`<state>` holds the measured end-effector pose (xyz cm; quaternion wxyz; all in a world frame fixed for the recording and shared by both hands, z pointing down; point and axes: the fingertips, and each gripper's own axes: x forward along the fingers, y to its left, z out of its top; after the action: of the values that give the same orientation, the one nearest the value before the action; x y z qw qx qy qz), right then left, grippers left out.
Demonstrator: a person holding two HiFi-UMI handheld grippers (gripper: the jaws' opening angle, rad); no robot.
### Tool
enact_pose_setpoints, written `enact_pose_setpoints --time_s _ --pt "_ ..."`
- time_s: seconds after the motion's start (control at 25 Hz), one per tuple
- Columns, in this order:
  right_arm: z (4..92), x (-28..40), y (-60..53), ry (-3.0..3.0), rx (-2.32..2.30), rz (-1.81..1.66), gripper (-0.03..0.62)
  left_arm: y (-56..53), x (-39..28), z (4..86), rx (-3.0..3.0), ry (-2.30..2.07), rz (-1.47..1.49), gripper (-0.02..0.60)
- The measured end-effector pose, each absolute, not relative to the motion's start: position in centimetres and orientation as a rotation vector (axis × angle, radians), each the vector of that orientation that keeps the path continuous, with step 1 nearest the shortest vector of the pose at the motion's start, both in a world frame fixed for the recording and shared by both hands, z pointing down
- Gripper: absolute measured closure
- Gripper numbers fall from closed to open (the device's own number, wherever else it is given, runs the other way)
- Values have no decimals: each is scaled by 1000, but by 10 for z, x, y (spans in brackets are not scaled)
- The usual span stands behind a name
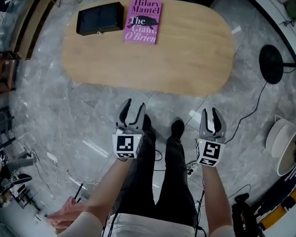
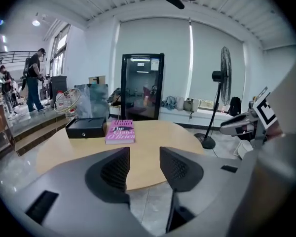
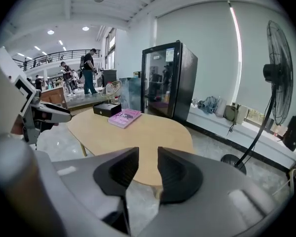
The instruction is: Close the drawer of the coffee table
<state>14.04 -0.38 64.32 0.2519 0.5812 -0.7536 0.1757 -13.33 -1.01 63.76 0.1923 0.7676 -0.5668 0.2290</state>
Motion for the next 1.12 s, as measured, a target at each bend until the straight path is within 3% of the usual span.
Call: enact_pose_setpoints --time_s 0.24,0.56,1.12 --pt "555 141 -13 -2058 1637 463 507 -20 -129 541 2244 -1576 586 476" --pt "435 134 6 -2107 1636 494 559 -12 -129 425 2248 -1553 531 549" --pt "254 117 -1 -2299 1545 401 583 -15 -126 266 2303 -1467 426 574"
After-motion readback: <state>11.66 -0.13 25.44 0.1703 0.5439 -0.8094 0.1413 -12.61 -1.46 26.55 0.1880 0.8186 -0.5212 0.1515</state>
